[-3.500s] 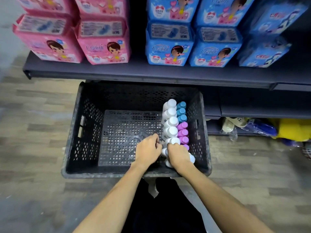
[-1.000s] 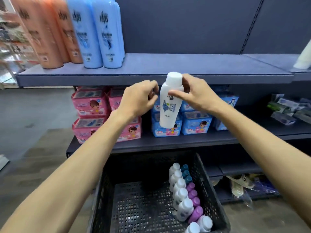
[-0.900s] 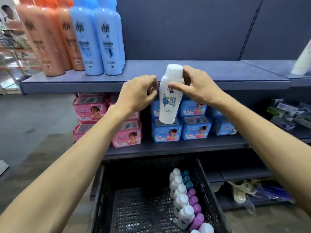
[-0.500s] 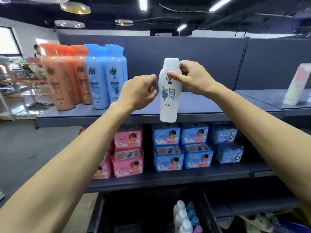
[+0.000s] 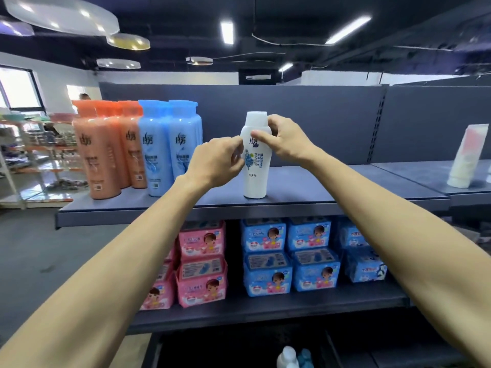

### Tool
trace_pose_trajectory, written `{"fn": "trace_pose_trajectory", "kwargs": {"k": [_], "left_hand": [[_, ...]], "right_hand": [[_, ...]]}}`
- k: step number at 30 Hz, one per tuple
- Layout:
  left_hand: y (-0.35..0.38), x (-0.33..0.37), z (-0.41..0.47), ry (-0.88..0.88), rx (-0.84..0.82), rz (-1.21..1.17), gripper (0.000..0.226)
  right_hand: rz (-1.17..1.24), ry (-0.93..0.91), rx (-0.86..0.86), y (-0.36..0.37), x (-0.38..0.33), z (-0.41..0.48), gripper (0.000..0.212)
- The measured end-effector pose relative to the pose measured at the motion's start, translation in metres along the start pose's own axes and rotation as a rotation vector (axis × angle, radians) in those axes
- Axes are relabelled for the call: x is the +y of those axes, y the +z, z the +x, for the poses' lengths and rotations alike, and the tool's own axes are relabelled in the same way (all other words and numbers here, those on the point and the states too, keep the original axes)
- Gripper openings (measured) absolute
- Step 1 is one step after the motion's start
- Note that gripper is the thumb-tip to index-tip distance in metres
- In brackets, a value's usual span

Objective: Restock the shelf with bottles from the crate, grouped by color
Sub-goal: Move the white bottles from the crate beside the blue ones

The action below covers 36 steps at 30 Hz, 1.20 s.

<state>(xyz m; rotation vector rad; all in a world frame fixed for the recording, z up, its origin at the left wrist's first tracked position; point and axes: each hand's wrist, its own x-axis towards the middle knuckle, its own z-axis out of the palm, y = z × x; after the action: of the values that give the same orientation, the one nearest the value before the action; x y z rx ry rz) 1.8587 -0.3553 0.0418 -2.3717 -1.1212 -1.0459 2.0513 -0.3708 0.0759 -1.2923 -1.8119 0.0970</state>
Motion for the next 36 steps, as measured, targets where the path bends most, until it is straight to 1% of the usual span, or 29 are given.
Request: {"fn": "trace_pose_trajectory", "kwargs": {"k": [5, 8, 14, 16, 18, 20, 25, 31, 36], "left_hand": [[0.008, -0.006, -0.007, -0.007, -0.022, 0.011, 0.009], [0.013, -0.011, -0.011, -0.033, -0.025, 0.006, 0.009], [0.029, -0.016, -0.023, -0.073, -0.044, -0.022, 0.015], [0.033, -0.017, -0.027, -0.086, -0.058, -0.029, 0.016], [0.036, -0.018, -0.029, -0.093, -0.060, -0.036, 0.016], [0.039, -0.017, -0.030, -0.093, -0.047, -0.048, 0.019], [0.050, 0.001, -0.032, -0.169, 0.035, -0.086, 0.048], [0.061, 0.024, -0.028, -0.300, 0.055, -0.105, 0.057], [0.065, 0.038, -0.030, -0.431, 0.004, -0.070, 0.061]], "right_hand": [[0.032, 0.042, -0.002, 0.009, 0.005, 0.005, 0.036], [0.016, 0.079, -0.016, 0.008, 0.007, 0.004, 0.040], [-0.095, 0.150, -0.177, 0.016, 0.018, -0.021, 0.056], [-0.126, 0.163, -0.227, 0.021, 0.028, -0.029, 0.055], [-0.135, 0.192, -0.250, 0.026, 0.034, -0.036, 0.048], [-0.119, 0.211, -0.228, 0.029, 0.037, -0.040, 0.041], [-0.108, 0.206, -0.173, 0.029, 0.040, -0.047, 0.039], [-0.137, 0.187, -0.164, 0.026, 0.051, -0.051, 0.042], [-0.311, 0.134, -0.165, 0.022, 0.064, -0.051, 0.042]]}}
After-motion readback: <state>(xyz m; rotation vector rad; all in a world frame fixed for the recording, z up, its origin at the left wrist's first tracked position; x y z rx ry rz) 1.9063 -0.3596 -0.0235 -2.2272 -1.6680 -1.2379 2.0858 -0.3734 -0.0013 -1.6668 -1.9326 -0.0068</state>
